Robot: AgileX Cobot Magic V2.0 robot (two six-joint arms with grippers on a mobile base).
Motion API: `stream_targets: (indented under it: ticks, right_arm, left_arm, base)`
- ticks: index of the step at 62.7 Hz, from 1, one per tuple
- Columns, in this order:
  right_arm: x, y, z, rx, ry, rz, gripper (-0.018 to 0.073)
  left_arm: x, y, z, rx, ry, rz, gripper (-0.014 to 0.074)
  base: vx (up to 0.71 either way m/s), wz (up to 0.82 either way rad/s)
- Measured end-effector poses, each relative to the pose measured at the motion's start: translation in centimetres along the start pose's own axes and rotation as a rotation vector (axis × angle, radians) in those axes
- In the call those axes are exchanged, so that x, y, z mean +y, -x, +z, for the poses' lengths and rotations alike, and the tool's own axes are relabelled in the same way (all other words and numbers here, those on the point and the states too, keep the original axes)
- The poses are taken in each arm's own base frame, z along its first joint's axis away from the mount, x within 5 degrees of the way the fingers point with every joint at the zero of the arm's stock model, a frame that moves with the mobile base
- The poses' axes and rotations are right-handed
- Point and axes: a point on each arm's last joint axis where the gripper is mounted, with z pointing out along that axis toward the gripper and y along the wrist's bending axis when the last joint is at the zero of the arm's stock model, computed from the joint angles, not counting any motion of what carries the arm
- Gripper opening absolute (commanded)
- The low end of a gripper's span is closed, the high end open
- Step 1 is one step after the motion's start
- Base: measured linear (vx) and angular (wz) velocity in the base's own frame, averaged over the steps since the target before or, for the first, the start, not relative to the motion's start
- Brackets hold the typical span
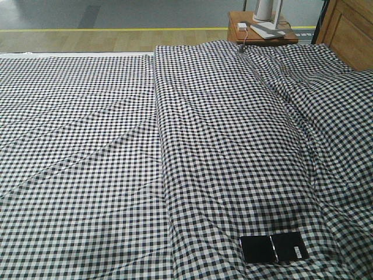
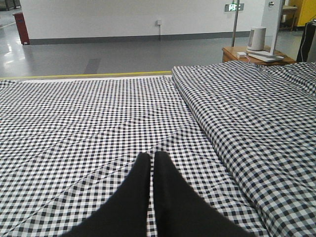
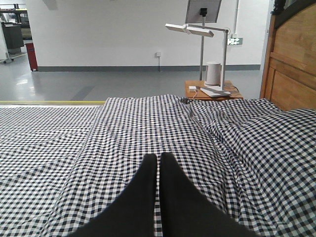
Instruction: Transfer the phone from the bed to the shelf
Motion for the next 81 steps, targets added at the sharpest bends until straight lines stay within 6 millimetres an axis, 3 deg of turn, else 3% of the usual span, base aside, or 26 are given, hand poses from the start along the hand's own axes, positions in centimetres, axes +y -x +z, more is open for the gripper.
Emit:
stream_targets:
  ticks: [81]
  right_arm:
    - [0.00, 0.00, 0.00, 0.000, 0.000, 0.000, -0.0004]
  left_arm:
    - [0.00, 0.00, 0.00, 0.000, 0.000, 0.000, 0.0001]
  base:
    - [0.00, 0.00]
